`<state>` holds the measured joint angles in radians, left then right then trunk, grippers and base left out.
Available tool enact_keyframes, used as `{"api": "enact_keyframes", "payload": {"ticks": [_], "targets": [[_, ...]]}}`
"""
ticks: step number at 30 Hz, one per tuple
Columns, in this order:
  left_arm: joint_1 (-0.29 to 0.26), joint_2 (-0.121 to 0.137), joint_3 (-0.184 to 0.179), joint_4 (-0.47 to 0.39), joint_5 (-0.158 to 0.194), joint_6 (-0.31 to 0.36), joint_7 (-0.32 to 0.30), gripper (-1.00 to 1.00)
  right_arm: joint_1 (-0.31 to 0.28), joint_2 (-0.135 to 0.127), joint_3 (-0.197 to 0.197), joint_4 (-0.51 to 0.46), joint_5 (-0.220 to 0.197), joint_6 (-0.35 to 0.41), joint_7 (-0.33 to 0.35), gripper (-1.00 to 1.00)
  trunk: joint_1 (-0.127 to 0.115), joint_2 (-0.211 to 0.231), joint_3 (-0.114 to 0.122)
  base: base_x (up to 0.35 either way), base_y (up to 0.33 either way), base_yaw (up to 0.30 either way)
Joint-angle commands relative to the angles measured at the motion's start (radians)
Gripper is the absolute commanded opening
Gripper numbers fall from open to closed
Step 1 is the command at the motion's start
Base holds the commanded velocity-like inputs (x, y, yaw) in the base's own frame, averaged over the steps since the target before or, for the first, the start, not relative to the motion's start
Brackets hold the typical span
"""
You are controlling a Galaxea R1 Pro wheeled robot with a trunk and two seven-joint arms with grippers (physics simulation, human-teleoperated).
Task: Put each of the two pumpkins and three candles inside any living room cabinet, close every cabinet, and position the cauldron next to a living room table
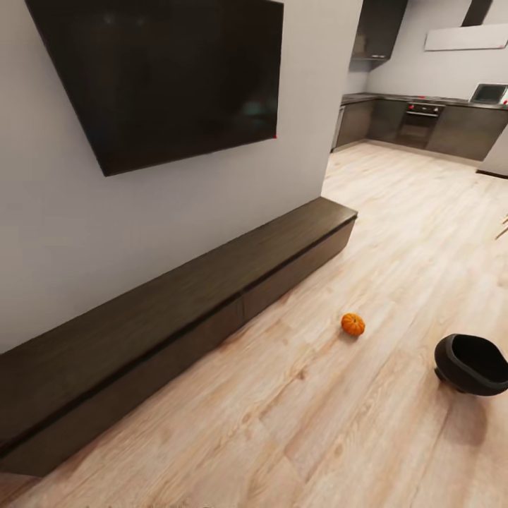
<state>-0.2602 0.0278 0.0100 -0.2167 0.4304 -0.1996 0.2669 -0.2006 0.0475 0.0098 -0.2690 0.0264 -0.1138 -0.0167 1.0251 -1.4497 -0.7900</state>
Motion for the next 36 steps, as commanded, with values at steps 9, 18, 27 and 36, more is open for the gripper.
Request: {"api": "enact_keyframes", "payload": {"ticks": [9,18,27,36], "targets": [[-0.001,-0.001,0.001,0.000,0.002,-0.003,0.001,1.00,0.000,0.000,0.001,0.001,0.003,-0.003,-0.002,1.00,0.000,0.000,-0.002,0.000,0.000,0.277],[0.000,-0.002,0.001,0.000,0.002,-0.003,0.000,1.00,0.000,0.000,0.001,0.001,0.003,-0.003,-0.002,1.00,0.000,0.000,-0.002,0.000,-0.001,0.281],[0.000,-0.002,0.000,0.000,0.002,-0.003,0.000,1.00,0.000,0.000,0.001,0.001,0.002,-0.003,-0.002,1.00,0.000,0.000,-0.002,0.016,-0.075,0.283],[0.000,-0.002,0.000,0.000,0.002,-0.003,0.000,1.00,0.000,0.000,0.001,0.001,0.001,-0.003,-0.002,1.00,0.000,0.000,-0.002,0.062,-0.196,0.283]]}}
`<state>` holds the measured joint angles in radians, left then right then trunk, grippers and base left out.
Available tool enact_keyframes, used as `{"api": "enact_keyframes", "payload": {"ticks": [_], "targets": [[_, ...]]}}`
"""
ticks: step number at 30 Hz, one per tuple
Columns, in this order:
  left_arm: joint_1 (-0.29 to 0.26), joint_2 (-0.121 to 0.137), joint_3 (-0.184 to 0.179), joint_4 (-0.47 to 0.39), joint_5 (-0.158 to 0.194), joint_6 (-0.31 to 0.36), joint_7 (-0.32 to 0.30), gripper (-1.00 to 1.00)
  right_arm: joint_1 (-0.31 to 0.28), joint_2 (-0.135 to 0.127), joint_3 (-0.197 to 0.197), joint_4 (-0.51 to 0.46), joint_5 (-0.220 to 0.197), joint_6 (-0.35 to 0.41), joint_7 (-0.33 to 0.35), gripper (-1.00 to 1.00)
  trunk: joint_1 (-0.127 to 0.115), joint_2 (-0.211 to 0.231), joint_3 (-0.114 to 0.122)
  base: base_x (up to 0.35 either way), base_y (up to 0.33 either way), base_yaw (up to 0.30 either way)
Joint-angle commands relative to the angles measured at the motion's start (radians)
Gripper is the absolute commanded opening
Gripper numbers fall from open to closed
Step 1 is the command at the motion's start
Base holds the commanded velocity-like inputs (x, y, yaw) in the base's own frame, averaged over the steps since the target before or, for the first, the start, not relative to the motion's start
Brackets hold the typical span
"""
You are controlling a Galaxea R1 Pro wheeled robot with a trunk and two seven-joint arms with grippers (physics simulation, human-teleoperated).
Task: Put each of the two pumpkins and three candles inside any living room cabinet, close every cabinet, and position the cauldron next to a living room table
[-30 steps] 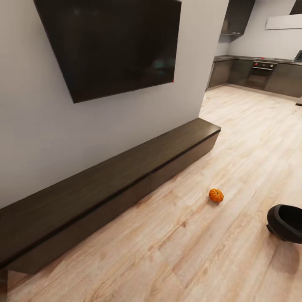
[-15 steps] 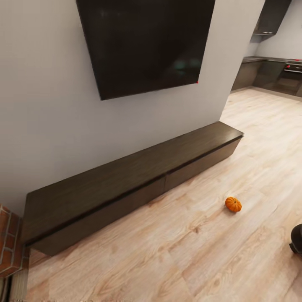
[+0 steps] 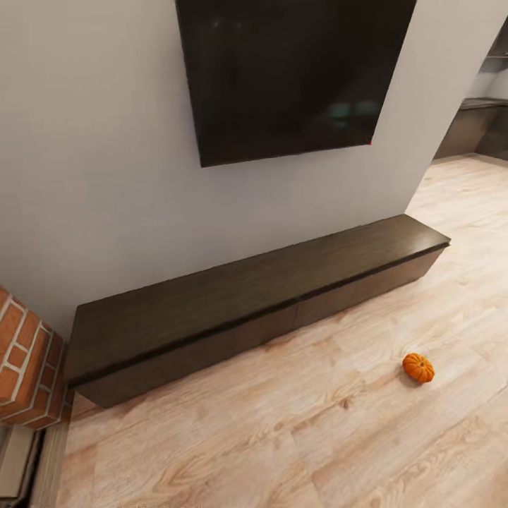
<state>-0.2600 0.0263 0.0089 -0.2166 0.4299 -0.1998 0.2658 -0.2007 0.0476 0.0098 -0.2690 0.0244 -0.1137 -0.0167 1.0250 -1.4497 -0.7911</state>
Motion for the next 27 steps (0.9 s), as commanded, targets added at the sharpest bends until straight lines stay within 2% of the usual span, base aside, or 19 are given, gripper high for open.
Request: {"api": "enact_keyframes", "payload": {"ticks": [1,27], "targets": [[-0.001,0.000,0.001,0.000,0.003,-0.003,0.002,1.00,0.000,0.000,0.001,0.001,0.003,-0.003,-0.002,1.00,0.000,0.000,-0.001,0.023,-0.123,0.283],[-0.001,0.000,0.000,0.000,0.001,-0.003,0.001,1.00,0.000,0.000,-0.003,0.001,-0.008,-0.004,-0.003,1.00,0.000,0.000,0.016,0.002,-0.011,0.268]]}}
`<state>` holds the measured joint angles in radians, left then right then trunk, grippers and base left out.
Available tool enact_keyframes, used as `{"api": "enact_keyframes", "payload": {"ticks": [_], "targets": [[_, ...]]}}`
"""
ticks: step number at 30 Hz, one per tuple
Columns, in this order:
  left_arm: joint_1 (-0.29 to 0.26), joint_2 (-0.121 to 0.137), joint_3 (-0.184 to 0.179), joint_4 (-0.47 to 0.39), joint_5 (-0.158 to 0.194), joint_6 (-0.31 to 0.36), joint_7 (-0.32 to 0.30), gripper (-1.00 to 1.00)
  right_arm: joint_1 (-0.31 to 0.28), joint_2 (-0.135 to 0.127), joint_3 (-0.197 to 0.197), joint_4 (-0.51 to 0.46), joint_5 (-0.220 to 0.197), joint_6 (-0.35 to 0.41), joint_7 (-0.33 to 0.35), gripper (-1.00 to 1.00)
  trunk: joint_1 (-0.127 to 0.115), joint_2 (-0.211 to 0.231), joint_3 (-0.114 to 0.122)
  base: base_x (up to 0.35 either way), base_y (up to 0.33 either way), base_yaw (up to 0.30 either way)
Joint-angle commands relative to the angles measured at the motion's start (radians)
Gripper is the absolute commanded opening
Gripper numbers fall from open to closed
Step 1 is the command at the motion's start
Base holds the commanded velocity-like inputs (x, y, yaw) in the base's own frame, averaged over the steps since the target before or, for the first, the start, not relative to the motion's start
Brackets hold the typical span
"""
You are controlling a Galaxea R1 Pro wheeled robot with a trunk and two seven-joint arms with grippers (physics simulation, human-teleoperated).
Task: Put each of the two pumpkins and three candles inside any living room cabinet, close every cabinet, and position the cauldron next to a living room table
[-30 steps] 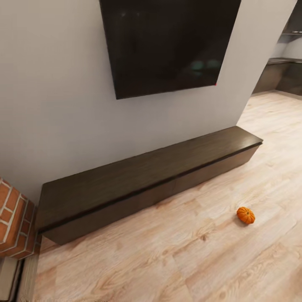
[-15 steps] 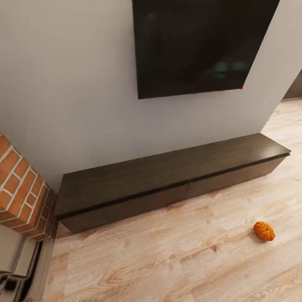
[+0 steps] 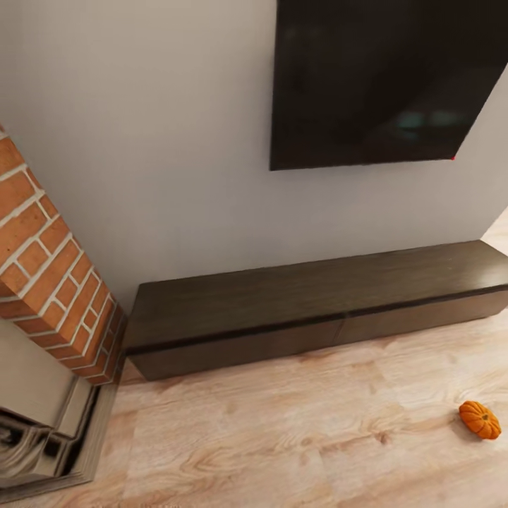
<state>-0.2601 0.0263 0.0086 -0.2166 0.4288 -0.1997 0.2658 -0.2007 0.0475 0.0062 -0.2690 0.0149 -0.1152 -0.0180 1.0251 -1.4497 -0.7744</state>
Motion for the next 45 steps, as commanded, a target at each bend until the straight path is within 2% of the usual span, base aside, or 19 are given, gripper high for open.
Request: {"api": "enact_keyframes", "payload": {"ticks": [1,13,27,32,35,38,39,40,41,42,44,45], "targets": [[0.000,0.000,0.001,0.000,0.002,-0.003,0.001,1.00,0.000,0.000,0.001,0.001,0.000,-0.003,-0.002,1.00,0.000,0.000,0.000,0.000,0.000,0.241],[-0.001,-0.008,0.001,0.000,-0.004,-0.004,0.001,1.00,0.000,0.000,0.000,-0.001,-0.004,-0.004,0.011,1.00,0.000,0.000,0.014,0.017,-0.178,0.225],[-0.001,-0.008,0.001,0.000,-0.006,-0.004,0.001,1.00,0.000,0.000,-0.002,-0.001,-0.005,-0.005,0.012,1.00,0.000,0.000,0.030,-0.026,-0.024,0.023],[-0.001,-0.007,0.001,-0.001,-0.007,-0.004,0.001,1.00,0.000,0.000,-0.004,-0.001,-0.007,-0.049,0.012,1.00,0.000,0.000,0.031,-0.066,0.000,0.000],[-0.001,-0.007,0.001,-0.001,-0.006,-0.004,0.001,1.00,0.000,0.000,-0.010,-0.001,-0.011,-0.116,0.009,1.00,0.000,0.000,0.031,-0.013,0.000,0.000],[-0.001,-0.006,0.000,-0.001,-0.006,-0.004,0.001,1.00,0.000,-0.006,-0.028,-0.007,-0.043,-0.135,0.010,1.00,0.000,0.000,0.031,-0.004,0.000,0.000],[-0.001,-0.006,0.000,-0.001,-0.006,-0.004,0.001,1.00,0.000,-0.006,-0.047,-0.012,-0.088,-0.137,0.011,1.00,0.000,0.000,0.031,-0.001,0.000,0.000],[-0.001,-0.006,0.000,-0.001,-0.005,-0.004,0.001,1.00,0.000,-0.006,-0.053,-0.013,-0.105,-0.136,0.012,1.00,0.000,0.000,0.031,-0.001,0.000,0.000],[-0.001,-0.006,-0.001,-0.001,-0.005,-0.004,0.000,1.00,0.000,-0.007,-0.064,-0.016,-0.157,-0.130,0.016,1.00,0.000,0.000,0.031,0.000,0.000,0.000],[-0.001,-0.006,-0.001,-0.001,-0.005,-0.003,0.000,1.00,0.000,-0.008,-0.069,-0.019,-0.190,-0.123,0.018,1.00,0.000,0.000,0.031,0.000,0.000,0.000],[-0.001,-0.006,-0.001,-0.001,-0.005,-0.003,0.000,1.00,0.000,-0.010,-0.074,-0.037,-0.233,-0.115,0.017,1.00,0.000,0.000,0.031,0.000,0.000,0.000],[-0.001,-0.005,-0.001,-0.001,-0.005,-0.003,0.000,1.00,0.000,-0.012,-0.077,-0.072,-0.268,-0.109,0.013,1.00,0.000,0.000,0.031,0.000,0.000,0.000]]}}
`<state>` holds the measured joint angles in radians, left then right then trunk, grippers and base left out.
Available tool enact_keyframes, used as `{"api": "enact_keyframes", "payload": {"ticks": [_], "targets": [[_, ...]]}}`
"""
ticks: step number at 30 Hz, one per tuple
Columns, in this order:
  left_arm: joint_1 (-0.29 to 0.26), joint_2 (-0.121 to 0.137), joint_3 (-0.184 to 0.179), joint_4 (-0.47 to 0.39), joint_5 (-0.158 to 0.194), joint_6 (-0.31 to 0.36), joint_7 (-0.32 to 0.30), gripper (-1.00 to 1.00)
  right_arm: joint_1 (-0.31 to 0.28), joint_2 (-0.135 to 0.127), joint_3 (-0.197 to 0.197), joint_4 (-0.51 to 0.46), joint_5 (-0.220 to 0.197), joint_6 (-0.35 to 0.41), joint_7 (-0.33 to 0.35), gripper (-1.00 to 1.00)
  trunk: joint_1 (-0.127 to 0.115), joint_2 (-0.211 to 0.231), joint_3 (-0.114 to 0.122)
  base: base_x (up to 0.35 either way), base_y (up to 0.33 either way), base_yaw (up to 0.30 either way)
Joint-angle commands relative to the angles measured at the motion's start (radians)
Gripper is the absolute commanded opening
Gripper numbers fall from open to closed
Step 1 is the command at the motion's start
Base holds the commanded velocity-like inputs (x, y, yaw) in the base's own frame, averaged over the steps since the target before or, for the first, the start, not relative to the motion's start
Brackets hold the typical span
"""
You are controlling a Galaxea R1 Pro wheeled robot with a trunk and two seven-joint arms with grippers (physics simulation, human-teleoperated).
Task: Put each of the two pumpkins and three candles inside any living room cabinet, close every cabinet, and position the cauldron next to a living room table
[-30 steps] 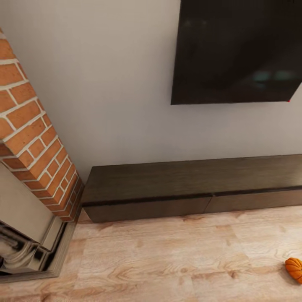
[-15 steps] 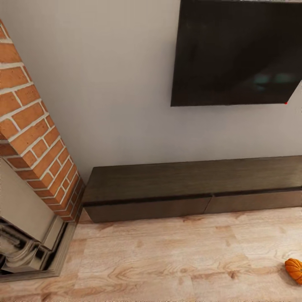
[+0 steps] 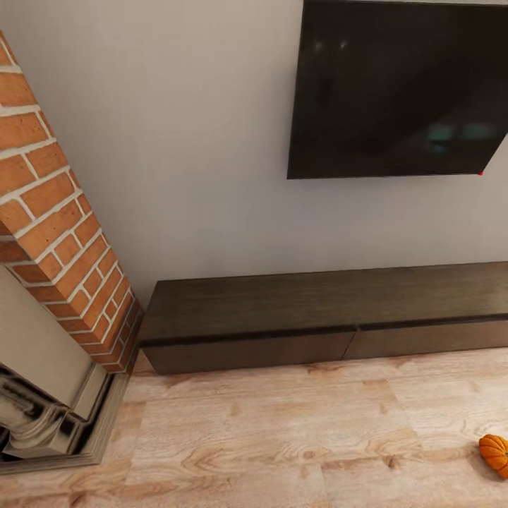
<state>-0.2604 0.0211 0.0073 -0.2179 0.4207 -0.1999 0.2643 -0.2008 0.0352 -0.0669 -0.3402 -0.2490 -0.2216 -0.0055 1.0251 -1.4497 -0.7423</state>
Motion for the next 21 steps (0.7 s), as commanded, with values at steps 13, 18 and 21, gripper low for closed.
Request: {"api": "enact_keyframes", "payload": {"ticks": [13,18,21], "targets": [[0.000,0.011,0.003,-0.002,0.009,0.008,-0.089,1.00,0.000,-0.087,-0.008,-0.122,-0.397,0.073,0.268,1.00,0.000,0.000,-0.001,0.000,0.000,0.000],[0.000,0.011,0.003,-0.002,0.009,0.011,-0.093,1.00,0.000,-0.104,-0.009,-0.137,-0.474,0.102,0.458,1.00,0.000,0.000,-0.001,0.000,0.000,0.000],[0.017,-0.006,0.020,0.015,-0.008,0.028,-0.110,1.00,0.017,-0.111,-0.005,-0.120,-0.456,0.086,0.442,1.00,0.000,0.000,-0.001,0.000,0.000,0.000]]}}
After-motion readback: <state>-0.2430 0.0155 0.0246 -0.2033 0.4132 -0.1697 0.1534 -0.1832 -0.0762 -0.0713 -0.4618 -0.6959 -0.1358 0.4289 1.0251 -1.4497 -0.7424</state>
